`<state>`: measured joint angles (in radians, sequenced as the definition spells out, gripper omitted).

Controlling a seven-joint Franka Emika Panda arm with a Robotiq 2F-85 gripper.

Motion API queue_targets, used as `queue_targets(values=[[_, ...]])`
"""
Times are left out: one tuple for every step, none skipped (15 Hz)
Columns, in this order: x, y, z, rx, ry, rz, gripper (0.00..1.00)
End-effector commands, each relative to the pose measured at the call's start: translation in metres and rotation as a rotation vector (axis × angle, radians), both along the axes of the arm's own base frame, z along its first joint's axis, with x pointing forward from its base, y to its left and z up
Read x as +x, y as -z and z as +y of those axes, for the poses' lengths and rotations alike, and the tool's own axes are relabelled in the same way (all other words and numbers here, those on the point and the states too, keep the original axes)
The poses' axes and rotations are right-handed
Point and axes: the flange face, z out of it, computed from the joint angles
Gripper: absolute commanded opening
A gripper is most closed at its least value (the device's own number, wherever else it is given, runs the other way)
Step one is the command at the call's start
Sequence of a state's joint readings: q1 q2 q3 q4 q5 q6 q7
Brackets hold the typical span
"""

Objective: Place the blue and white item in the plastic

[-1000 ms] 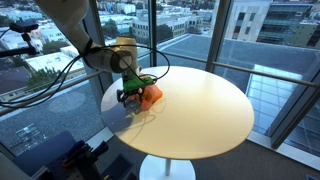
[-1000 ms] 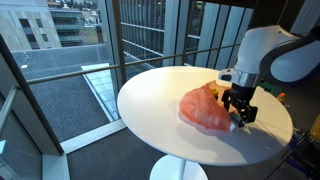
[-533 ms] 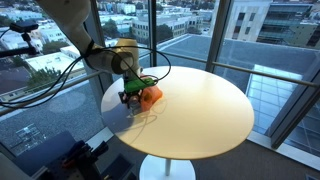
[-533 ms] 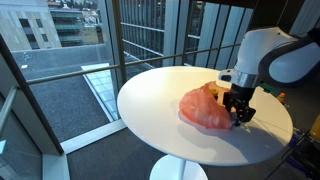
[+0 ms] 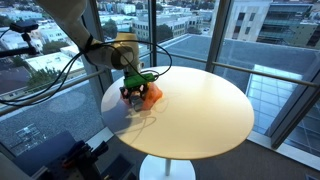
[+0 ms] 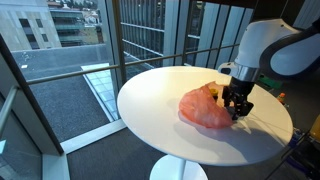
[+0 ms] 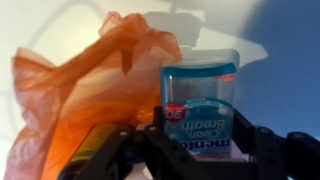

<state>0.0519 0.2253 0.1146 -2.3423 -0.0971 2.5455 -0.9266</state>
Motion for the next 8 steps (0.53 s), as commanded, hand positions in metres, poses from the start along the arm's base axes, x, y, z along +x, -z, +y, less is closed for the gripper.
queue_targets(values=[[0.008, -0.021, 0.004, -0.021, 0.058, -0.021, 0.4], [0.01, -0.024, 0.006, -0.026, 0.071, -0.026, 0.4], [0.013, -0.026, 0.008, -0.032, 0.082, -0.027, 0.4], [0.015, -0.027, 0.011, -0.039, 0.094, -0.029, 0.4], [0.018, -0.028, 0.013, -0.047, 0.103, -0.029, 0.4], [0.021, -0.03, 0.016, -0.056, 0.115, -0.032, 0.4], [0.024, -0.032, 0.019, -0.062, 0.126, -0.033, 0.4], [0.028, -0.035, 0.022, -0.071, 0.136, -0.037, 0.4]])
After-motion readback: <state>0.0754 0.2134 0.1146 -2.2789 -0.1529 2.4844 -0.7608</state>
